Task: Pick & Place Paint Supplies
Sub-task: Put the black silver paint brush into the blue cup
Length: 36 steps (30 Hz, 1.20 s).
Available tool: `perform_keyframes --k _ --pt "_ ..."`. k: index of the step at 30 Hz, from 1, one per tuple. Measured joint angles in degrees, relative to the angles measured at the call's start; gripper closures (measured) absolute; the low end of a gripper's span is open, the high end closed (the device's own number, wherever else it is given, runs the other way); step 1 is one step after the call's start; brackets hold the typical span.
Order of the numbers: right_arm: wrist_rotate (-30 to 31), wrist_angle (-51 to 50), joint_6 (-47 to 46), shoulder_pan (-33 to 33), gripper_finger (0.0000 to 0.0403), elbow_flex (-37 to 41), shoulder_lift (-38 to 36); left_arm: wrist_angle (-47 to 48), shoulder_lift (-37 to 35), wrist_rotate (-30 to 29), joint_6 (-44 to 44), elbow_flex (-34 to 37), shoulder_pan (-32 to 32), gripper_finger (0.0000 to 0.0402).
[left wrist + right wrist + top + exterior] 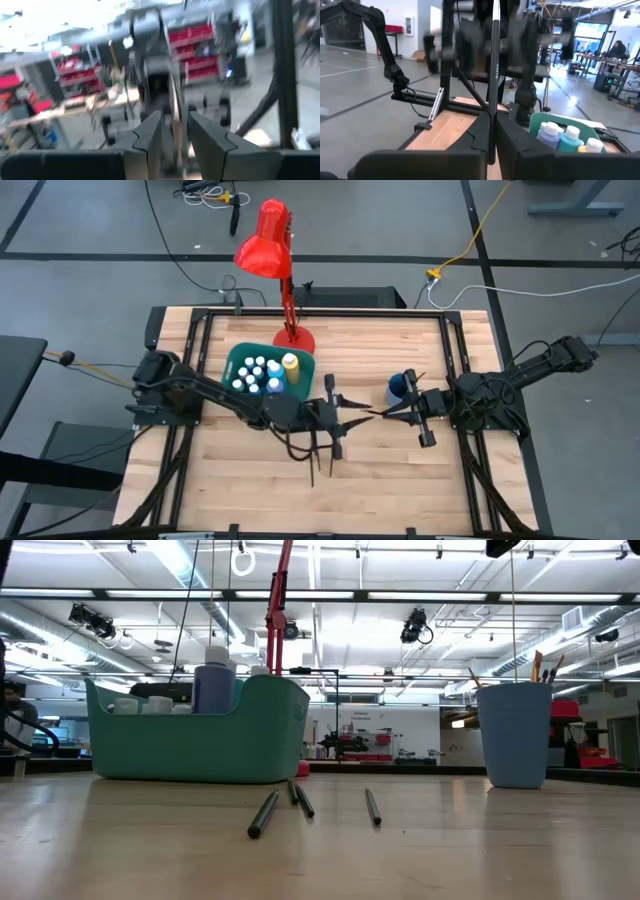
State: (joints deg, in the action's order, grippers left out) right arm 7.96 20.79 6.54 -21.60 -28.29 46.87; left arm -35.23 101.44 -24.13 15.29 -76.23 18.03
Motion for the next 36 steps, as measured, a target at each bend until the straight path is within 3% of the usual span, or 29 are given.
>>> perform_keyframes --k 12,20,32,36 --pt "0.02 0.74 2.1 0.01 0.0382 0.0 0.6 -3.51 -0.19 1.32 4.04 -0.06 -0.14 0.0299" --pt "0.0 1.09 2.55 0.04 0.0377 0.0 0.74 -3.26 -0.19 1.62 3.7 -0.06 -0.09 0.038" --pt "0.16 -0.35 1.45 0.04 0.0312 0.0 0.88 5.65 -0.19 -3.05 -4.33 -0.08 -0.41 0.0376" --pt "0.16 1.47 0.22 0.18 0.0305 0.0 3.31 5.92 -0.19 -2.0 -6.2 -0.09 -0.88 0.0379"
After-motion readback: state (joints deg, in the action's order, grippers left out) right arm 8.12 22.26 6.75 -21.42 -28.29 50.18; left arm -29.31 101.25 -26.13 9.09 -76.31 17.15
